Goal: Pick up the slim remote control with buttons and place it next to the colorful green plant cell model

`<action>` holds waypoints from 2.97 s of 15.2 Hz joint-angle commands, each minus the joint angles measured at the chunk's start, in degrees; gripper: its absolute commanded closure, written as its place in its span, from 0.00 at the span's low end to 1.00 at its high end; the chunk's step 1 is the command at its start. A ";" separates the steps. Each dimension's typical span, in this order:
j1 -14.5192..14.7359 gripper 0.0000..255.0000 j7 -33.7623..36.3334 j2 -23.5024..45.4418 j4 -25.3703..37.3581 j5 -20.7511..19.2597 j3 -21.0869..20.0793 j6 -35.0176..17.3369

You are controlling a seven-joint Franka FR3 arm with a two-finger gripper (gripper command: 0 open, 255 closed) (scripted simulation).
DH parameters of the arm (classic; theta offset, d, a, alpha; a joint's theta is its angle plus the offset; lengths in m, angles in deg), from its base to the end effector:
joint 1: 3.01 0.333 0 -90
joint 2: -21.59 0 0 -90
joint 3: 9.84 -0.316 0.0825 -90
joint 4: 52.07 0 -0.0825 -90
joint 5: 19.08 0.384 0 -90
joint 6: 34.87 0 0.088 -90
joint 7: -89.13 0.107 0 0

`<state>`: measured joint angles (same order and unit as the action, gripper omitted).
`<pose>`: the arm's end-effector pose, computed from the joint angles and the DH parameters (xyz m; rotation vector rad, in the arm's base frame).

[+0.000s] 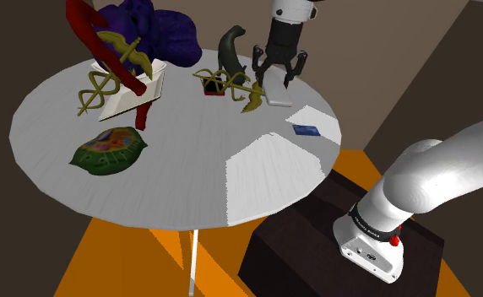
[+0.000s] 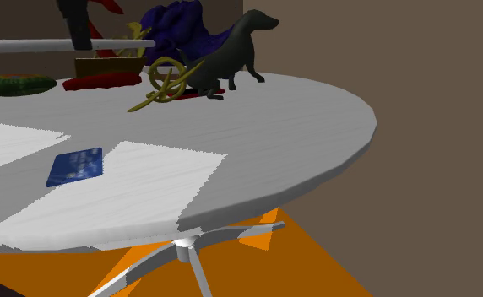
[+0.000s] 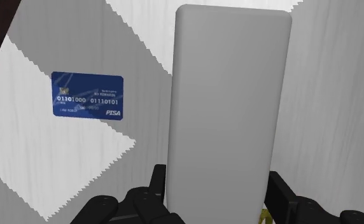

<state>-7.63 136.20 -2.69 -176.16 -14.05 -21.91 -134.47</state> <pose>0.4215 0.0750 0.5588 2.9328 -1.1128 -0.0161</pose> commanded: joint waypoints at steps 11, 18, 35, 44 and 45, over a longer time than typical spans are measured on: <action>5.51 1.00 17.53 5.08 5.98 3.24 -12.75 -0.27; 7.98 1.00 28.97 12.69 13.70 1.65 -20.72 -0.38; 9.19 1.00 33.00 17.00 6.19 -0.05 -23.88 -11.81; 9.27 1.00 33.60 18.52 2.68 -0.80 -24.35 -16.59; 9.27 1.00 33.60 18.52 2.68 -0.80 -24.35 -16.59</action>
<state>1.64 169.81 15.83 -173.46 -14.85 -46.26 -151.01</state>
